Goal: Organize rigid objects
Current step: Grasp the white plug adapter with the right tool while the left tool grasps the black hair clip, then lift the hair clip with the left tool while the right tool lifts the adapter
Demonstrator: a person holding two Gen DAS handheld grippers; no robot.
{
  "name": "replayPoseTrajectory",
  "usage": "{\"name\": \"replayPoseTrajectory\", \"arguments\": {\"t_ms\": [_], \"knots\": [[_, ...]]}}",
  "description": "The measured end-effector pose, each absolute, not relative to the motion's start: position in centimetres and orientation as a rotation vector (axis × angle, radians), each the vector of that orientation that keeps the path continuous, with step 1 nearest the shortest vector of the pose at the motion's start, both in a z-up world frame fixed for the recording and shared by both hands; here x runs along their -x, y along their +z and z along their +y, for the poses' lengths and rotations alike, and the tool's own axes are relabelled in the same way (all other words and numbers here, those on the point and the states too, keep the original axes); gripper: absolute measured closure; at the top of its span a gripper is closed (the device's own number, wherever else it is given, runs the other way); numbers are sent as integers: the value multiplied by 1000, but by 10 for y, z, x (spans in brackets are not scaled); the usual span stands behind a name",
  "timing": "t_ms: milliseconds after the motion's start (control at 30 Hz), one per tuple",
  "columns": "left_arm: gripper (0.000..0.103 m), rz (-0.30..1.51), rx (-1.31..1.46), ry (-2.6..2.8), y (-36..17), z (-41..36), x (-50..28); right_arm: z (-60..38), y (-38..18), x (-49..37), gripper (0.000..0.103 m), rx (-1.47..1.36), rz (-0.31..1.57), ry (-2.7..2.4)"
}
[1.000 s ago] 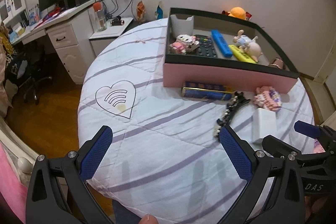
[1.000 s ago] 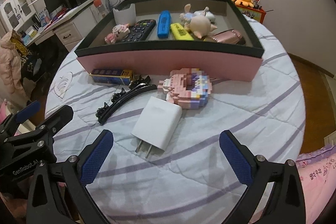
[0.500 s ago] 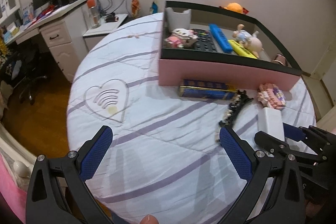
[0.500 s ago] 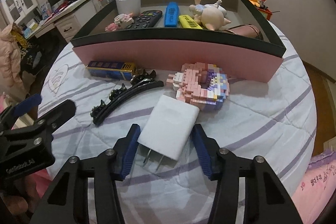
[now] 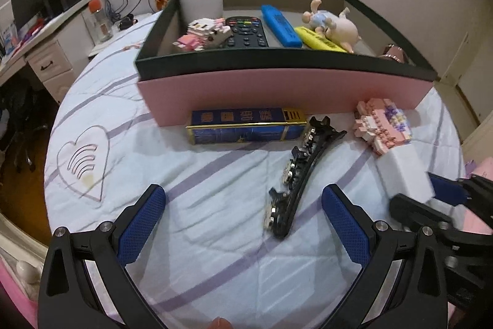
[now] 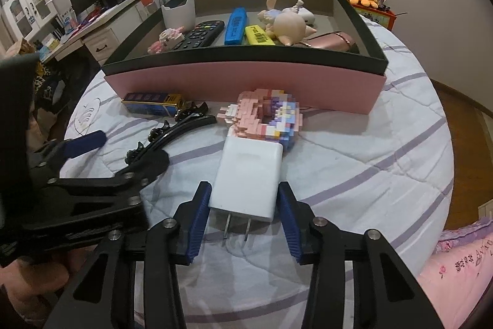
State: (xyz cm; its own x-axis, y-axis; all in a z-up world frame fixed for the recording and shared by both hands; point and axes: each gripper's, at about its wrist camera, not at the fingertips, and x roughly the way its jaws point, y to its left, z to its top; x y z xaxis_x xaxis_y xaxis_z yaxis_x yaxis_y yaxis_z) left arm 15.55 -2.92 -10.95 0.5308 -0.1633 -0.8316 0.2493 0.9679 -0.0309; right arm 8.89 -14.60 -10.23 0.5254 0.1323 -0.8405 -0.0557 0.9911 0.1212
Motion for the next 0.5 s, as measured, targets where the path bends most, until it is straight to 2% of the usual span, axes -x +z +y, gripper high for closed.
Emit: {"name": "replayPoseTrajectory", "arguments": {"t_ms": [67, 133, 200, 233, 300, 400, 500], "knots": [[3, 972, -96, -244, -110, -30, -159, -150, -100, -88, 58, -86, 1008, 110], [12, 958, -88, -238, -109, -29, -162, -153, -99, -88, 58, -93, 1006, 110], [36, 944, -86, -235, -106, -28, -163, -155, -99, -88, 58, -98, 1006, 111], [39, 943, -88, -241, -106, -27, -163, -155, -98, -87, 58, -99, 1005, 111], [58, 939, -87, -266, -105, -26, -162, -155, -98, -87, 58, -103, 1005, 114], [65, 935, -90, -279, -104, -22, -161, -154, -97, -88, 58, -101, 1004, 118], [66, 942, -85, -296, -102, -18, -162, -152, -96, -88, 58, -98, 1001, 120]]}}
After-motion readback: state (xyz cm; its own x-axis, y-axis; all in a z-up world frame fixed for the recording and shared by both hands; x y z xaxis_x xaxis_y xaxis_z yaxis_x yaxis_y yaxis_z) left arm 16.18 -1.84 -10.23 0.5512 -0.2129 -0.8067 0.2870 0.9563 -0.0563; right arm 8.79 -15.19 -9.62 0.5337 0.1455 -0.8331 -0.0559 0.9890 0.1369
